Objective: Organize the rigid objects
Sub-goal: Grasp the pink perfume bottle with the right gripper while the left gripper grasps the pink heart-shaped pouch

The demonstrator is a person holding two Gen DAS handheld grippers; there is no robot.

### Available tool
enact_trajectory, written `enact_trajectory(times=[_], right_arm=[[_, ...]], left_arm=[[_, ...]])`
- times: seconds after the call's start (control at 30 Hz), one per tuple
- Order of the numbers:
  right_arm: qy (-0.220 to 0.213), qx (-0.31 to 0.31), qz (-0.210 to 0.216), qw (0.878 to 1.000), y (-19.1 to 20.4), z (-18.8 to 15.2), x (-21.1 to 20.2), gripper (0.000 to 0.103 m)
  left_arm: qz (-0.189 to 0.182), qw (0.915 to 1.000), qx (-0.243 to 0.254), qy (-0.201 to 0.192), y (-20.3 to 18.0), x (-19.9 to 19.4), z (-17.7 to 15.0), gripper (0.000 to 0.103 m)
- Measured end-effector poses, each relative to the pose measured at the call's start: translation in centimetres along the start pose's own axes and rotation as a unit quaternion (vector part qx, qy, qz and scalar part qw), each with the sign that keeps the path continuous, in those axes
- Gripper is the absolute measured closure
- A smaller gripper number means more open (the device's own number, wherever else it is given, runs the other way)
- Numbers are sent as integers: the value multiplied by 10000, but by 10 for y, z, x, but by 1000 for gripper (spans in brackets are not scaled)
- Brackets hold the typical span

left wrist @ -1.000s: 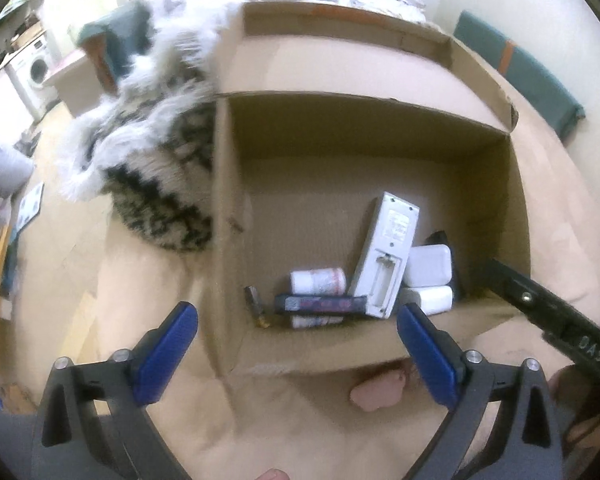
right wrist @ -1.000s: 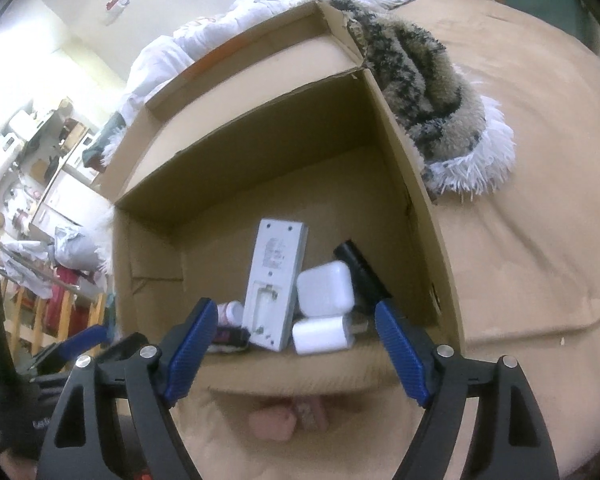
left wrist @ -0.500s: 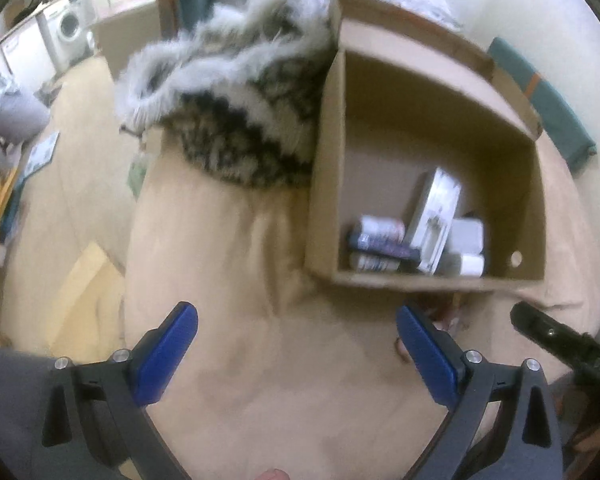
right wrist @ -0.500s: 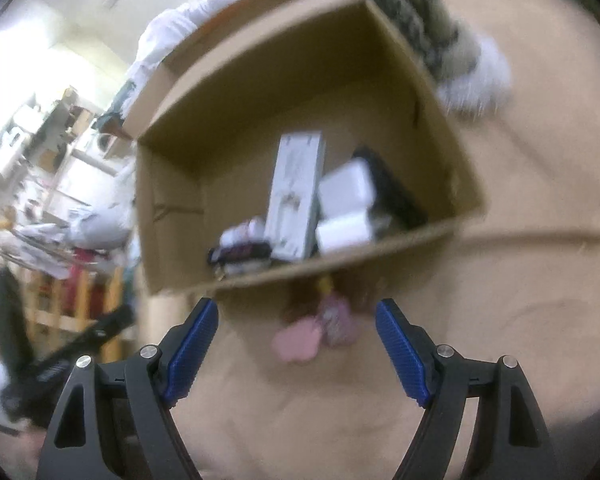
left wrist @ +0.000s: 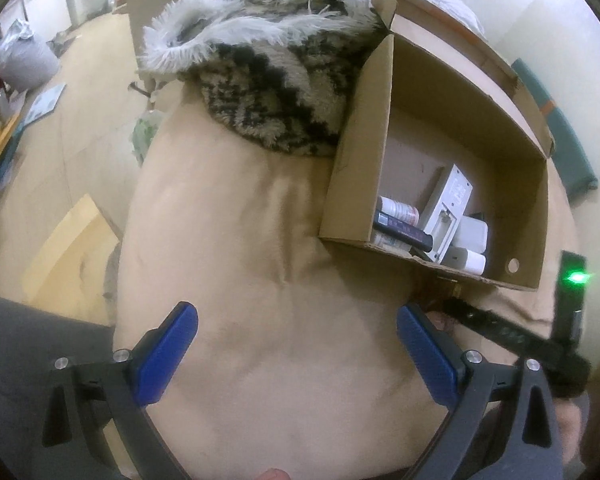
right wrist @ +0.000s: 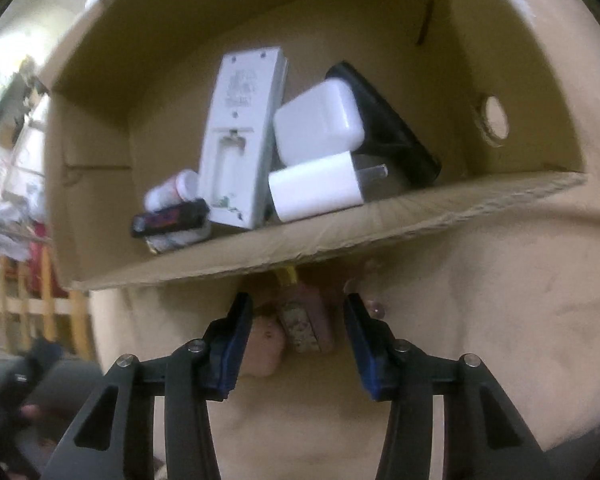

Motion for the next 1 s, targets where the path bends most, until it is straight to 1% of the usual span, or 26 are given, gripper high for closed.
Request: enact_trajectory(times=[0.07,0.1,0.13,0.17,0.2,0.33,0.37,0.53,0.67,0.73,0.83,0.9,0.97,1.0], right_arm=[[-75,-142,-184,9997,2,0,3,57],[-129,-197,-251,9994,3,0,3,66],[-174,-275,-345,9989,4,1,2,71],[-203,-332,-420,9984,4,1,2,72],[-228,-378,-481,9979,5,0,2,76],[-390,-657,-678,9948,11,-2,0,77],[-404,-662,-662,9948,13,-3,-1,77],[-494,-414,-560,9963,7,-5,-10,77],[-723,-502,-572,9945,7,-17,-34,77],[-857,-548,-474,9937,8,-24,-50,77],[-1163,-574,-349,9909,8,-30,-77,77],[-1436,-596,-260,9875,10,-29,-96,77],[-1779,-712,-413,9806,8,-21,-115,77],[-1998,-809,-626,9745,6,-18,-122,77]], left_arm=[[-52,10000,-26,33,-1,1,0,3],[-64,10000,-31,51,-2,2,-1,3],[-70,9999,-25,78,-3,4,-2,3],[-63,9999,-13,98,-4,5,-2,3],[-54,9999,3,107,-4,6,-3,3],[-45,9999,68,126,-7,7,-5,3],[-42,9999,75,117,-8,7,-5,3],[19,10000,42,77,-2,6,-4,3],[77,9999,65,92,0,9,-6,3],[137,9998,123,113,-1,11,-8,3],[216,9995,184,144,-9,18,-13,3],[203,9993,233,218,-21,25,-20,3],[126,9992,274,280,-39,36,-29,3],[79,9988,388,278,-54,44,-36,3]])
Point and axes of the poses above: each gripper's, at about its wrist camera, not at the fingertips, and x roughly the way its jaws point, y to its left, z to its top, the point moved 10 cm from there along x, roughly the way its jaws point, and after that the axes turned 11 degrees about -z, right-handed, at the moved point
